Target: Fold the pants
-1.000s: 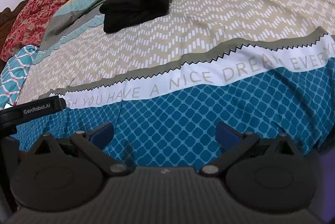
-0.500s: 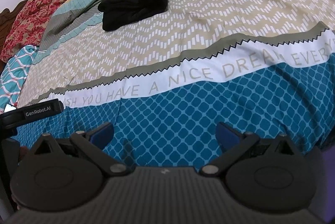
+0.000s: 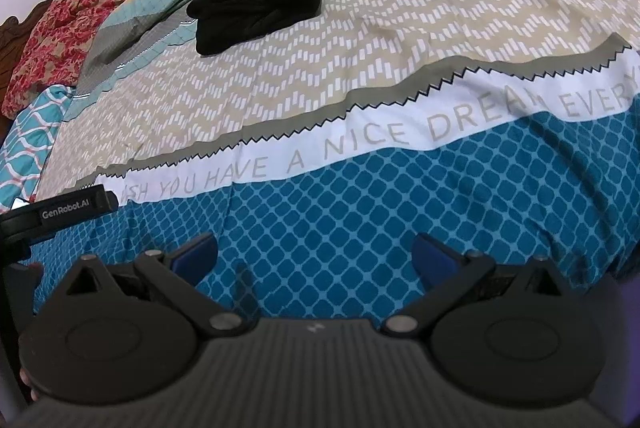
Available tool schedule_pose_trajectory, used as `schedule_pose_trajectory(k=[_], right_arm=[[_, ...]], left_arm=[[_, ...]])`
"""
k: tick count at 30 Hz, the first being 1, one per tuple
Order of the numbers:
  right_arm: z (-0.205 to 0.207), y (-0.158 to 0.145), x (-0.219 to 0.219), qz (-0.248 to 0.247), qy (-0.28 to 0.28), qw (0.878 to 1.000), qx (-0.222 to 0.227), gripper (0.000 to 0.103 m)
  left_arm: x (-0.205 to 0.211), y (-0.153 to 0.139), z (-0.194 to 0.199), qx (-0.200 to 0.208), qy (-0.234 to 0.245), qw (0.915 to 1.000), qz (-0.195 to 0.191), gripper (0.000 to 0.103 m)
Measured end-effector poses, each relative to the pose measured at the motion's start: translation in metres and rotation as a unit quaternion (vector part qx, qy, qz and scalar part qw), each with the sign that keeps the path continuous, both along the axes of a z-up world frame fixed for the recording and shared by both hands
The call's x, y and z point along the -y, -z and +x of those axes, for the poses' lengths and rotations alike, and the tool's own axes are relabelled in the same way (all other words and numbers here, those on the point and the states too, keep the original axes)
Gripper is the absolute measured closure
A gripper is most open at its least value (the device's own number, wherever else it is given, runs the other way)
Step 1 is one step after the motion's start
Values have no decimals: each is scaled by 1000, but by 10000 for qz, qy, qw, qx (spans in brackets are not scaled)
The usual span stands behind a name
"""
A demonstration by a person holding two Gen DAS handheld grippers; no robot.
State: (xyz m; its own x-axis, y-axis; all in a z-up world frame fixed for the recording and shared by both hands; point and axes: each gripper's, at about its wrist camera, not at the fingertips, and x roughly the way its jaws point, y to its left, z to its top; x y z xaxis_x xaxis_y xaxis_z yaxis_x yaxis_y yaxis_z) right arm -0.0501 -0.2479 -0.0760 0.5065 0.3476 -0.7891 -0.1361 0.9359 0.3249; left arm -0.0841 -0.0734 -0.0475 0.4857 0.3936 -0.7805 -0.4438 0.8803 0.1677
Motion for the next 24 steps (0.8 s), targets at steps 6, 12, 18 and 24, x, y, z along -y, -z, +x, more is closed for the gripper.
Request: schedule_pose_trajectory(k=[6, 12, 18, 24], right_arm=[[-1, -4, 2, 13, 102, 9999, 68, 0], [-6, -24, 8, -76, 292, 9975, 643, 0], [-7, -41, 10, -32, 281, 9950, 961, 0], [-9, -48, 10, 98, 233, 9947, 1001, 0]], left_arm=[[5, -5, -2, 36, 135, 9998, -151, 0], [17, -20, -2, 192, 353, 9984, -400, 0], [29, -37, -6, 316, 559, 9977, -221, 0], [37, -49, -10, 449, 778, 9960, 37, 0]])
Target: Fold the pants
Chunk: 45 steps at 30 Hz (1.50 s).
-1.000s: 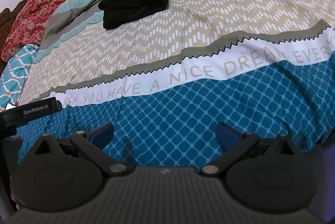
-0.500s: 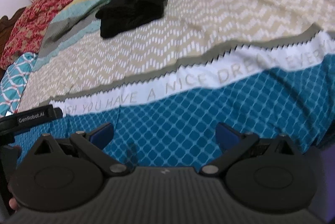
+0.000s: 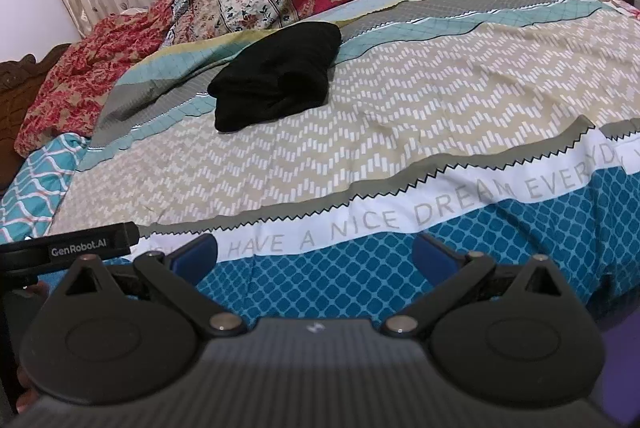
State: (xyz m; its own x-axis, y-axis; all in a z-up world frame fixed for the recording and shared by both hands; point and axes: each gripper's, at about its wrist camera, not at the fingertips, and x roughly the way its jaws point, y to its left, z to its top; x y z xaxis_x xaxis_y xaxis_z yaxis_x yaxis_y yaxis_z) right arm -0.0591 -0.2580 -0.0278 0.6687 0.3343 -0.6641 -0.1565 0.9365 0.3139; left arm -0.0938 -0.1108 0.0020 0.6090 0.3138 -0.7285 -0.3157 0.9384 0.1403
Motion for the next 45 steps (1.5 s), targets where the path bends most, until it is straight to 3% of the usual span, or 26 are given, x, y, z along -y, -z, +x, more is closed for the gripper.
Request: schedule_pose_trajectory(k=[12, 18, 34, 40, 45], right_arm=[[-1, 2, 3, 91, 118, 9998, -119, 0], [-2, 2, 3, 92, 123, 9998, -118, 0], [2, 6, 4, 114, 124, 9997, -196, 0], [-3, -2, 5, -2, 188, 9997, 150, 0], [0, 0, 7, 7, 220, 9997, 119, 0]], left_arm=[[3, -5, -6, 148, 225, 9995, -154, 0], [6, -2, -5, -87, 122, 9999, 67, 0], [-4, 22, 3, -788, -134, 9968, -64, 0], [-3, 23, 3, -837, -140, 9964, -32, 0], [-4, 24, 3, -875, -144, 9961, -27, 0]])
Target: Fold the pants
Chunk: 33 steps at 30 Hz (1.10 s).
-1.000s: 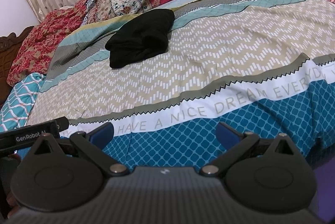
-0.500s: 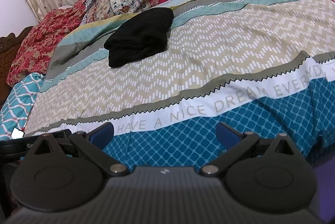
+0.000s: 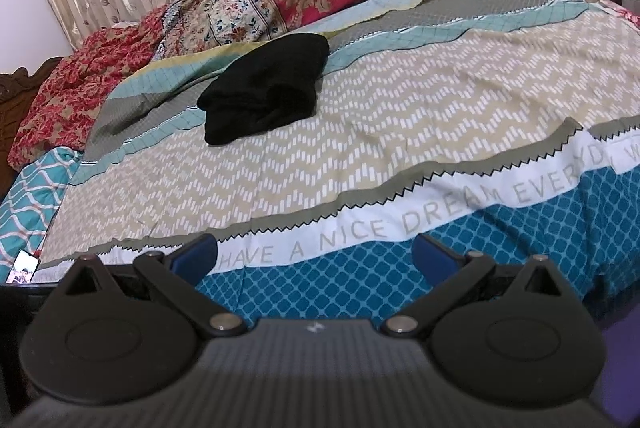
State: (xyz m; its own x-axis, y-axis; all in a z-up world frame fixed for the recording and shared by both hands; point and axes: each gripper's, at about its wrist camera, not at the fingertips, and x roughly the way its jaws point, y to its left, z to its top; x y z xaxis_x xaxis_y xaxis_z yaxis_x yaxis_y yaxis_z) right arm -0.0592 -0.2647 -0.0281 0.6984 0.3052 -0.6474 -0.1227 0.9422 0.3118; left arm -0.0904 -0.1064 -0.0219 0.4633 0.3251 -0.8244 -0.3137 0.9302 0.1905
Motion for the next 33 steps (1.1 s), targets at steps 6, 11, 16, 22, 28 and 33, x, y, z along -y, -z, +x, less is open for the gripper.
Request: schedule_pose_trajectory(k=[6, 11, 16, 22, 28, 33], right_arm=[[-1, 0, -1, -19, -8, 10000, 13, 0], [-1, 1, 0, -3, 42, 10000, -15, 0], [-1, 2, 0, 3, 62, 10000, -24, 0], [-1, 5, 0, 12, 61, 9999, -90, 0], [1, 8, 0, 6, 52, 9999, -157, 0], [1, 10, 0, 13, 46, 9998, -204, 0]], left_arm=[[-1, 2, 0, -37, 16, 10000, -45, 0], [1, 5, 0, -112, 69, 9998, -135, 0], [0, 8, 0, -225, 89, 9992, -332, 0], [2, 12, -1, -305, 116, 9988, -355, 0], [2, 16, 1, -396, 150, 9984, -379, 0], [2, 19, 1, -446, 161, 9981, -391, 0]])
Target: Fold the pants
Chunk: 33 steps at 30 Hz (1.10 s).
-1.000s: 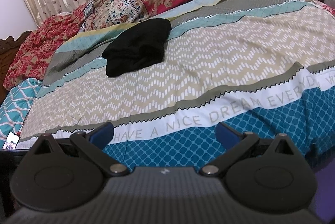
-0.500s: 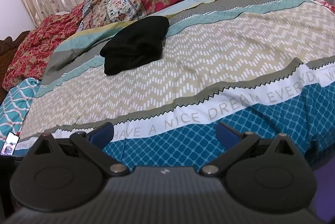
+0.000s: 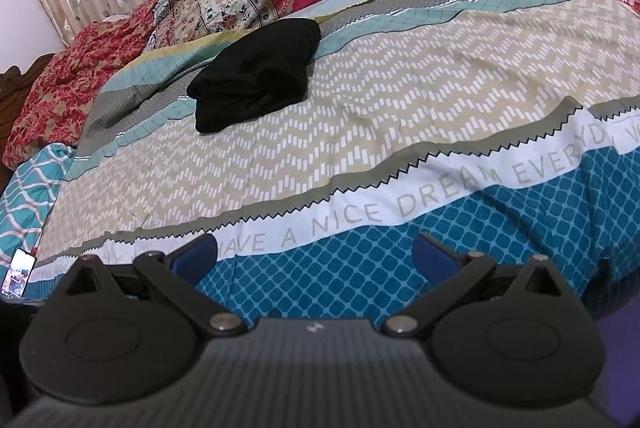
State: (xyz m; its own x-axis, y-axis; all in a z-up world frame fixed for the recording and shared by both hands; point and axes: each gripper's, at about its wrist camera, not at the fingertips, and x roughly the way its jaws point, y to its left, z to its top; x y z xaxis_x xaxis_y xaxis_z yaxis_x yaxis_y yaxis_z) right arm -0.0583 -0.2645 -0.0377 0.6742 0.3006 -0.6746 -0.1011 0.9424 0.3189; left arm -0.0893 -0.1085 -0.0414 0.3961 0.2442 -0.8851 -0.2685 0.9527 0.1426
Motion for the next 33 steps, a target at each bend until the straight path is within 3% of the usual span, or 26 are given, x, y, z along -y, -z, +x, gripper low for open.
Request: schedule_pose_trajectory(k=[33], right_arm=[[3, 5, -1, 23, -13, 9999, -119, 0]], left_arm=[[-5, 11, 5, -194, -151, 9997, 52, 0]])
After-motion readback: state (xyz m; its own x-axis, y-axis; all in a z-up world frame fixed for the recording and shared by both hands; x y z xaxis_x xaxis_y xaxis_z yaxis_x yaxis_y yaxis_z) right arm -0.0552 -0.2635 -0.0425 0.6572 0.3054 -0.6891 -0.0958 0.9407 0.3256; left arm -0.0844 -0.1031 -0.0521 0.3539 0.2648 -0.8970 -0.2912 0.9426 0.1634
